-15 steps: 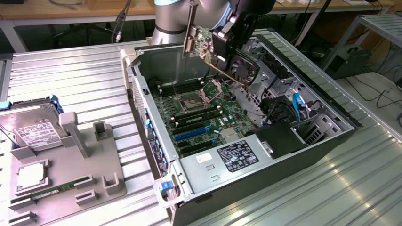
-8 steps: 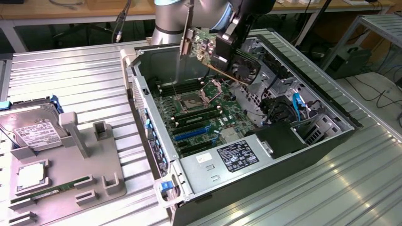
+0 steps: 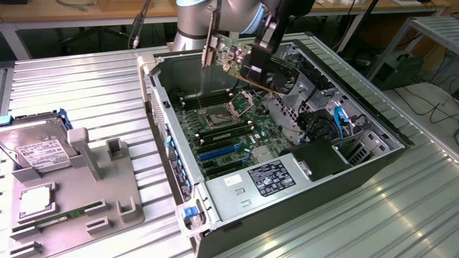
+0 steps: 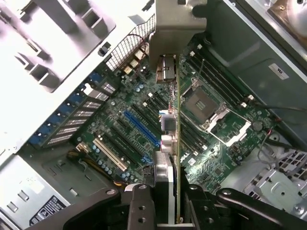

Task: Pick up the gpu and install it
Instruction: 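Insert the gpu into the slot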

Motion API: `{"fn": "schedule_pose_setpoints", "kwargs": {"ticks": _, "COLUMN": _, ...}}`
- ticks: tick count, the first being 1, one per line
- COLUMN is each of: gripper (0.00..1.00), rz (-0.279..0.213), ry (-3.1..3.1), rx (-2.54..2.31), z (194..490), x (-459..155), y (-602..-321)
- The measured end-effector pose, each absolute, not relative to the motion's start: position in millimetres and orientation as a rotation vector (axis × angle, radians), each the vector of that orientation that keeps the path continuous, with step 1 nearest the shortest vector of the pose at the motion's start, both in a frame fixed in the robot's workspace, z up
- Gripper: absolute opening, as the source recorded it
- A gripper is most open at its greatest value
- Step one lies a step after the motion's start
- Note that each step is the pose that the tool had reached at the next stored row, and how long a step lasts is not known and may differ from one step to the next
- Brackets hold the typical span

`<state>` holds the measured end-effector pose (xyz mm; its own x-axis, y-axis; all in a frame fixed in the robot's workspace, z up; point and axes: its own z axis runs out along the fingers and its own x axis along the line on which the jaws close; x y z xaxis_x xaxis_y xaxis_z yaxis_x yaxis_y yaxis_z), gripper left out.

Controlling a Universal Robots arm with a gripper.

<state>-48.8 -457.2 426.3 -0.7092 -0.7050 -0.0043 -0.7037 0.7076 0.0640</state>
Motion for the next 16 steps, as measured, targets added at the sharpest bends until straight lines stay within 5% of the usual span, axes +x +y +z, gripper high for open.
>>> {"fn": "schedule_pose_setpoints", "kwargs": {"ticks": 16, "gripper": 0.28, "rz": -0.087, "ry": -2.681, "rx": 1.584, "z": 425.7, "x": -48.7, "y": -457.2}}
